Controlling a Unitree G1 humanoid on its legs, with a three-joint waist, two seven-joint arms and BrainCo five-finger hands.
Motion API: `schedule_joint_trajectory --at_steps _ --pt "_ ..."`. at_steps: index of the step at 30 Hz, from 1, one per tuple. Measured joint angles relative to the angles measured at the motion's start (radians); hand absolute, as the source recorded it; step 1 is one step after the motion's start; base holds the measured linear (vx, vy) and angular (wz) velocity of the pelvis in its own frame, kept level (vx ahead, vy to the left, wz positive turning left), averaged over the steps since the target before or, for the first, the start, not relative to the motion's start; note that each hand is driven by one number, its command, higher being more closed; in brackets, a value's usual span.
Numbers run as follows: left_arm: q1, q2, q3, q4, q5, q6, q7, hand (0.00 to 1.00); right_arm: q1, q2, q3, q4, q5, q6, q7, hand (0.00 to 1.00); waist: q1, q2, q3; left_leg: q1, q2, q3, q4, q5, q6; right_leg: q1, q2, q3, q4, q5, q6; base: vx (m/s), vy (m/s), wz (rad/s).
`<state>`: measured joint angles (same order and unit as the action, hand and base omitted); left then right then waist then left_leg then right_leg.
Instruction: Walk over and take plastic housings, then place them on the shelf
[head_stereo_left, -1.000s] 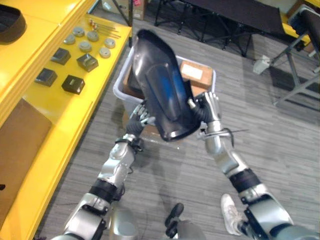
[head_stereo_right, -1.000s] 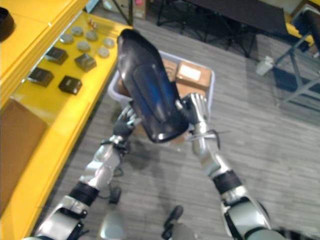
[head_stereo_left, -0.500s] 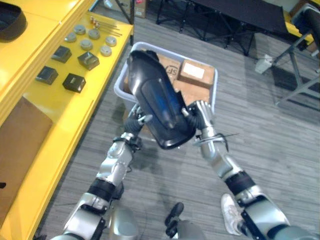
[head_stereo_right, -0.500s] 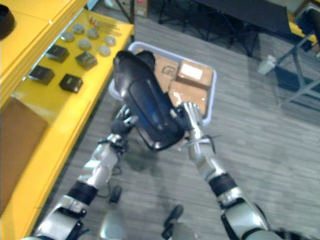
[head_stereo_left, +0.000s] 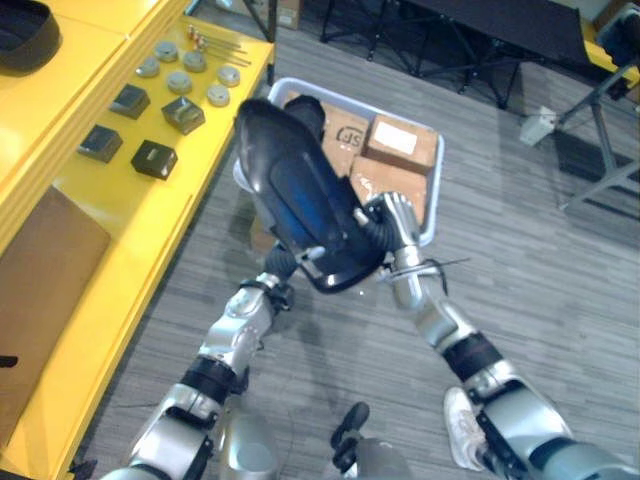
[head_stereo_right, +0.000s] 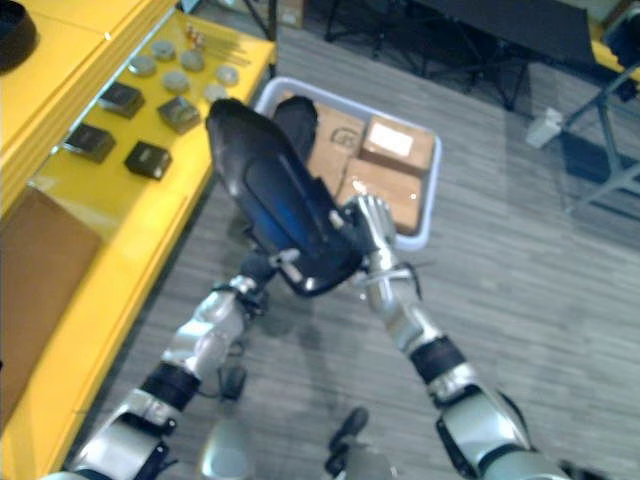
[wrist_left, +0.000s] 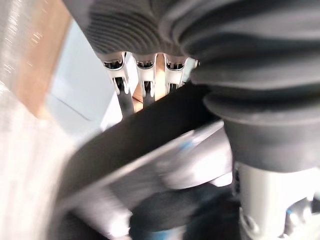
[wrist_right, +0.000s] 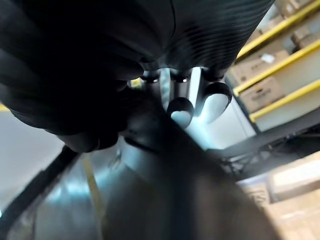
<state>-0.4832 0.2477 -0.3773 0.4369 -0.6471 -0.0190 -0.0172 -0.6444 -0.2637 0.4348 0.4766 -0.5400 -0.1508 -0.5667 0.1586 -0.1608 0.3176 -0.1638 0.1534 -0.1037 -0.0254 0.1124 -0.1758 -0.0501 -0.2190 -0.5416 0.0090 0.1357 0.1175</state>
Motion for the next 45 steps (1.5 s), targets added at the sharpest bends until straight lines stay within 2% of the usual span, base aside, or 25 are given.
schedule_joint_trajectory --at_steps 2,4,9,15,20,26,29,30,34,36,38,45 --pt "0.0 -0.017 0.0 0.012 0.01 -0.009 0.035 1.0 -0.001 0.011 0.006 -0.008 0.02 0.0 0.0 1.0 0.001 0.005 0.003 0.0 0.0 0.0 0.0 0.0 0.0 0.0 0.0 0.0 0.0 -0.001 0.001 0.0 0.0 0.0" --pt "0.0 -0.021 0.0 0.016 0.037 -0.049 0.081 1.0 0.0 0.025 0.013 -0.042 0.059 0.0 0.002 1.0 0.001 0.01 0.009 0.0 0.0 0.001 0.0 0.0 0.0 0.0 0.0 0.0 0.0 -0.001 0.001 0.0 0.0 0.0" --pt "0.0 -0.022 0.005 0.016 0.038 -0.107 0.174 1.0 0.007 0.076 0.032 -0.114 0.127 -0.006 0.006 1.0 -0.003 0.015 0.018 0.006 0.0 0.004 0.0 -0.001 0.0 0.002 0.0 0.004 0.0 -0.005 0.002 0.0 -0.006 -0.01" --pt "0.016 -0.022 0.012 0.01 0.038 -0.116 0.246 1.0 0.064 0.1 0.03 -0.137 0.154 -0.019 0.01 1.0 -0.005 0.015 0.021 0.017 0.0 0.011 -0.002 -0.005 0.001 0.007 -0.001 0.01 -0.001 -0.009 0.002 0.0 -0.001 -0.02" --pt "0.044 -0.032 0.011 0.008 0.035 -0.147 0.252 1.0 0.111 0.105 0.03 -0.152 0.172 -0.04 0.01 1.0 -0.01 0.017 0.026 0.034 0.001 0.031 -0.003 -0.014 0.003 0.014 -0.003 0.025 -0.005 -0.011 0.003 -0.01 -0.014 -0.09" --pt "0.051 -0.039 0.011 0.008 0.03 -0.161 0.251 1.0 0.132 0.104 0.03 -0.152 0.173 -0.049 0.01 1.0 -0.01 0.017 0.03 0.035 0.0 0.035 -0.003 -0.018 0.002 0.013 -0.003 0.026 -0.007 -0.012 0.005 0.0 0.0 0.0" --pt "0.051 -0.04 0.011 0.008 0.006 -0.176 0.242 1.0 0.131 0.102 0.03 -0.151 0.172 -0.073 0.01 1.0 -0.01 0.018 0.045 0.04 0.0 0.04 -0.003 -0.019 0.003 0.014 -0.004 0.032 -0.007 -0.012 0.005 -0.01 -0.019 -0.05" --pt "0.051 -0.04 0.009 0.008 -0.006 -0.176 0.242 1.0 0.132 0.102 0.03 -0.149 0.172 -0.078 0.01 0.0 -0.011 0.018 0.047 0.04 0.0 0.042 -0.003 -0.02 0.003 0.013 -0.004 0.033 -0.007 -0.012 0.005 -0.02 -0.021 -0.04" --pt "0.052 -0.058 0.013 0.008 -0.016 -0.195 0.242 1.0 0.144 0.101 0.034 -0.146 0.172 -0.133 0.012 0.0 -0.01 0.018 0.047 0.042 0.0 0.047 -0.002 -0.025 0.004 0.012 -0.005 0.037 -0.007 -0.013 0.006 0.0 -0.005 -0.01" --pt "0.052 -0.064 0.021 0.008 -0.014 -0.201 0.249 1.0 0.155 0.101 0.037 -0.146 0.176 -0.149 0.024 0.0 -0.011 0.019 0.047 0.042 -0.001 0.048 -0.002 -0.025 0.004 0.012 -0.006 0.038 -0.007 -0.013 0.007 0.0 0.0 0.0" --pt "0.052 -0.064 0.032 0.008 0.003 -0.206 0.285 1.0 0.172 0.1 0.049 -0.137 0.231 -0.154 0.049 0.0 -0.01 0.018 0.047 0.043 -0.001 0.049 -0.002 -0.026 0.004 0.013 -0.007 0.039 -0.007 -0.014 0.007 0.0 0.0 0.0" --pt "0.07 -0.06 0.084 -0.063 0.237 -0.219 0.404 1.0 0.245 0.11 0.077 -0.108 0.367 -0.154 0.072 0.0 -0.008 0.019 0.047 0.055 -0.003 0.057 -0.001 -0.031 0.007 0.019 -0.009 0.048 -0.007 -0.016 0.009 0.0 -0.005 -0.02"
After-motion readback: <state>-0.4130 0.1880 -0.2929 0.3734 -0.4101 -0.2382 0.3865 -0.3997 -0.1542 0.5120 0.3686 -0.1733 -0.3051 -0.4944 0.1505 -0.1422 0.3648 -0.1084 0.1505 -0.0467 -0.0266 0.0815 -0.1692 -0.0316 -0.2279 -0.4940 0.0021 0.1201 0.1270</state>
